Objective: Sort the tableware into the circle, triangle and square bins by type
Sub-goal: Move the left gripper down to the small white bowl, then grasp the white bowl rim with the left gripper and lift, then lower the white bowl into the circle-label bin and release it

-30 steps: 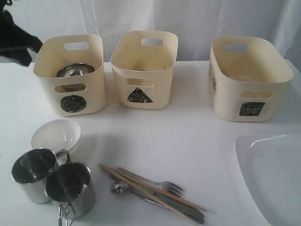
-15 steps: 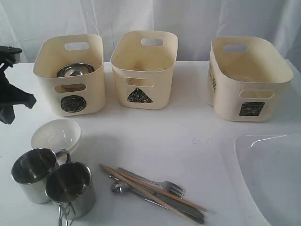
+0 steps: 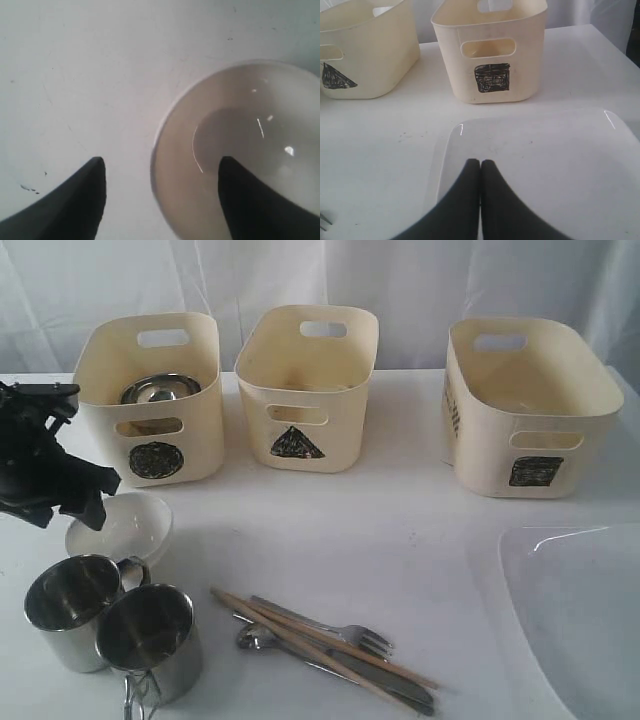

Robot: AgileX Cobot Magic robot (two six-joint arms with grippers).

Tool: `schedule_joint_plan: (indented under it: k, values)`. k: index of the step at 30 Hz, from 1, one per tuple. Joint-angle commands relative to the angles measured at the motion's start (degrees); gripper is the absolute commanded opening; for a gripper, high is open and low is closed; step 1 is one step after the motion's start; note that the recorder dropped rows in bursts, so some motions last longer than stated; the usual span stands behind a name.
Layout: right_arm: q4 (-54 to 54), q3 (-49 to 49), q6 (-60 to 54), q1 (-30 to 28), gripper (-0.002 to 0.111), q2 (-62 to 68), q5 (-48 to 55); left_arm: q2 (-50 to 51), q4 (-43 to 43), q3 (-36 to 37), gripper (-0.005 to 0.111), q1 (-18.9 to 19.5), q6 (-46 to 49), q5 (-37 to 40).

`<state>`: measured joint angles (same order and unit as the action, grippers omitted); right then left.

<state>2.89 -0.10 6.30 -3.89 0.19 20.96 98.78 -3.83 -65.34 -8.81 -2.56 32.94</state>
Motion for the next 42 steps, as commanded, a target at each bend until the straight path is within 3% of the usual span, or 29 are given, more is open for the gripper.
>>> schedule_joint_plan:
  k: [1, 6, 8, 11, 14, 26, 42]
  values:
    - [0.0, 0.1, 0.0, 0.0, 0.000, -0.2, -0.7, 3.2, -0.9, 0.2, 0.067, 0.1, 0.4, -2.1]
    - [0.0, 0.1, 0.0, 0.0, 0.000, -0.2, -0.7, 5.7, -0.9, 0.2, 0.067, 0.1, 0.4, -1.1]
    - [0.0, 0.1, 0.0, 0.0, 0.000, -0.2, -0.7, 5.8, -0.9, 0.2, 0.061, 0.1, 0.4, -0.6]
    - [0.0, 0.1, 0.0, 0.0, 0.000, -0.2, -0.7, 5.8, -1.5, 0.2, 0.035, 0.1, 0.4, 1.6]
    - [0.0, 0.1, 0.0, 0.0, 0.000, -0.2, -0.7, 5.8, -1.7, 0.2, 0.002, 0.1, 1.1, 2.5]
    - [0.0, 0.1, 0.0, 0.0, 0.000, -0.2, -0.7, 3.4, -1.4, 0.1, 0.000, 0.1, 4.9, 1.1]
    - [0.0, 0.1, 0.0, 0.0, 0.000, -0.2, -0.7, -19.2, -1.2, -0.1, 0.000, 0.1, 6.1, -4.3]
